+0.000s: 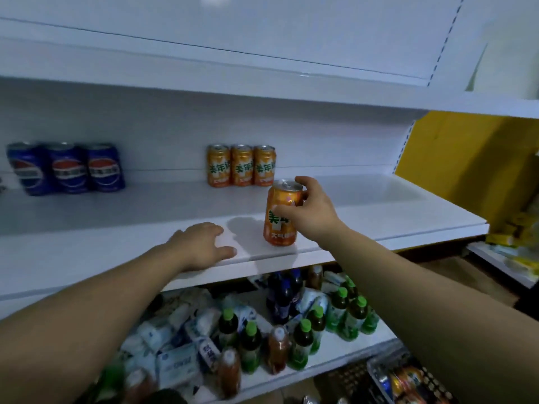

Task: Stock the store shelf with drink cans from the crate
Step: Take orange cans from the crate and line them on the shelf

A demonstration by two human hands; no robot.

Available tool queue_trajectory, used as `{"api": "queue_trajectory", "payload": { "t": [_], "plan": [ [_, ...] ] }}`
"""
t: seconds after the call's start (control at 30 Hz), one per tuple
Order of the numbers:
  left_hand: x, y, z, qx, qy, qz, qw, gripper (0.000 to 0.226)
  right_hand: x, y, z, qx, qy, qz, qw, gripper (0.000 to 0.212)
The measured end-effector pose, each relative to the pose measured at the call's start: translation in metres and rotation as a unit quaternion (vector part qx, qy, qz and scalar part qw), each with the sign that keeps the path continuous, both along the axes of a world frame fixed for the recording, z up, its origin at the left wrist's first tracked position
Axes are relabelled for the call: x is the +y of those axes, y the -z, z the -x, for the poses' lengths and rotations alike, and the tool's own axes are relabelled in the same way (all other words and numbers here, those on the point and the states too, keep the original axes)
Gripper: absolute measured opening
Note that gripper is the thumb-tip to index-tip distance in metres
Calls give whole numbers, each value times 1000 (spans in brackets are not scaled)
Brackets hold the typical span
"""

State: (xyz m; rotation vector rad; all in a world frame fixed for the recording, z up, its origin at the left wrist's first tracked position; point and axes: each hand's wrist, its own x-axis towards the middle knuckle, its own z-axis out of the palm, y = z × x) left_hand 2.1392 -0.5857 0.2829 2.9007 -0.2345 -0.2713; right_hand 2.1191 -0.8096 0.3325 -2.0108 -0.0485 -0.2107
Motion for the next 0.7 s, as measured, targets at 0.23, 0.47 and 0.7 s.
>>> {"api": "queue_trajectory", "payload": {
  "t": [0.23, 0.47, 0.7],
  "plan": [
    [18, 18, -6, -2, -24, -45, 999, 82, 40, 23, -55, -20, -32, 15, 999, 76],
    [19, 22, -8, -5, -30, -46, 998, 83, 74, 35, -116, -52, -69, 64, 994, 59],
    [21, 24, -9, -4, -28, -46, 999, 83, 92, 43, -162, -53, -72, 68, 994, 69]
  ]
}}
